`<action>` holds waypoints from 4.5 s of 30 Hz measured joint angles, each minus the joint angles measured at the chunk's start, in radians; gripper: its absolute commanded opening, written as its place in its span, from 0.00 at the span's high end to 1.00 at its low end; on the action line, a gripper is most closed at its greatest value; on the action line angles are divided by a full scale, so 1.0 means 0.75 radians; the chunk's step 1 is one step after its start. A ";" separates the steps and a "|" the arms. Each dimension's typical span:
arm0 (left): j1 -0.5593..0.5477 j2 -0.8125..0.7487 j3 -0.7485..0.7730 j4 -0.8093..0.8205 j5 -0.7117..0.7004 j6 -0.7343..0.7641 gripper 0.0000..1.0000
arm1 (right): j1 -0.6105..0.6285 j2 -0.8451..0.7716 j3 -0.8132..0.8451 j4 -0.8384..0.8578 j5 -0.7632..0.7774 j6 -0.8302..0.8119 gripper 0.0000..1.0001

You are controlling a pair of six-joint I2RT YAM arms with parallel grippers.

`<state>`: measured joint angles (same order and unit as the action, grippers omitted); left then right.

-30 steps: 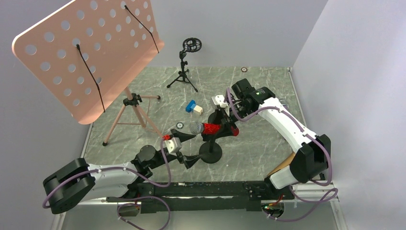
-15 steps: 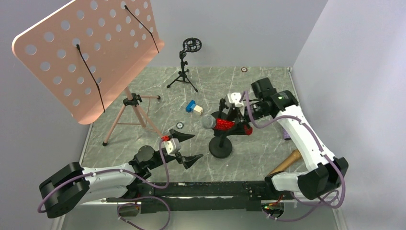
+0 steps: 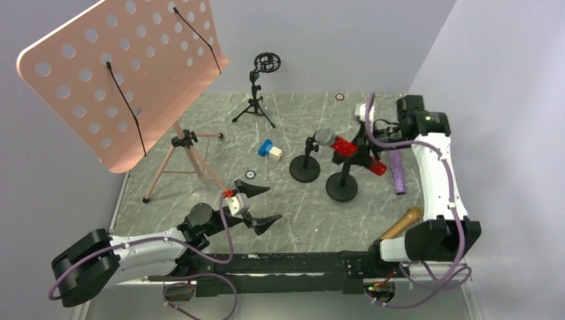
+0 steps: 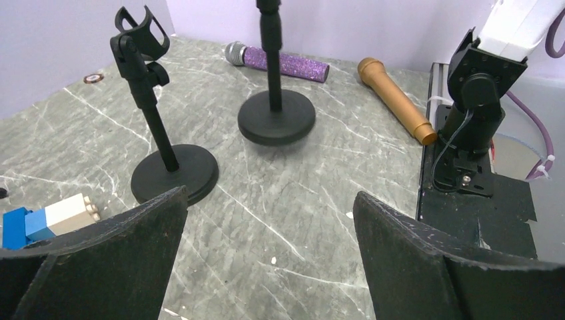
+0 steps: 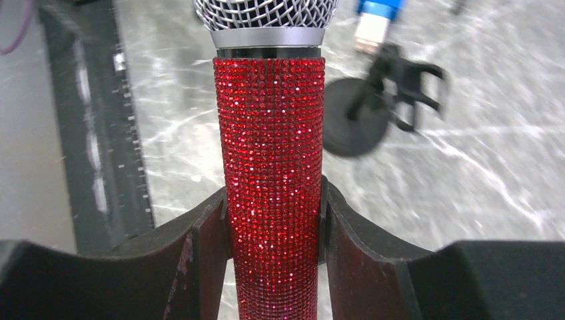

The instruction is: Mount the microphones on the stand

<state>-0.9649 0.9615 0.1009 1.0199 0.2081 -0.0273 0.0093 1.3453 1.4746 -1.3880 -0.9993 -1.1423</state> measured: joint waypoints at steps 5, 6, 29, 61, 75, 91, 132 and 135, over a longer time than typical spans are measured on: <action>0.000 -0.058 0.000 -0.023 0.000 0.009 0.02 | -0.233 0.160 0.175 0.021 0.000 -0.002 0.69; 0.000 -0.068 0.000 -0.026 0.000 0.010 0.02 | -0.261 0.187 0.189 0.064 0.001 0.022 0.69; -0.001 -0.171 -0.027 -0.080 -0.049 0.010 0.02 | -0.252 0.932 0.546 1.436 0.362 1.099 0.66; -0.001 -0.297 -0.062 -0.169 -0.122 0.007 0.01 | -0.237 1.062 0.776 1.555 0.416 1.256 0.05; 0.004 -0.372 0.136 -0.606 -0.427 -0.085 0.01 | -0.253 0.325 0.200 1.572 0.414 1.233 0.00; 0.246 0.176 0.652 -0.919 -0.090 -0.242 0.04 | -0.319 -0.219 -0.780 1.438 -0.108 1.350 0.00; 0.394 1.460 1.269 -0.023 0.513 -0.199 0.81 | -0.387 -0.186 -0.705 1.362 -0.139 1.310 0.00; 0.395 1.464 1.280 -0.029 0.525 -0.183 0.94 | -0.387 -0.186 -0.700 1.362 -0.140 1.304 0.00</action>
<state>-0.6685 2.0594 1.0607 0.9981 0.6018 -0.1642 -0.2810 1.2060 0.9497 -0.3668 -1.1042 -0.1646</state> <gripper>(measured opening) 0.306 0.994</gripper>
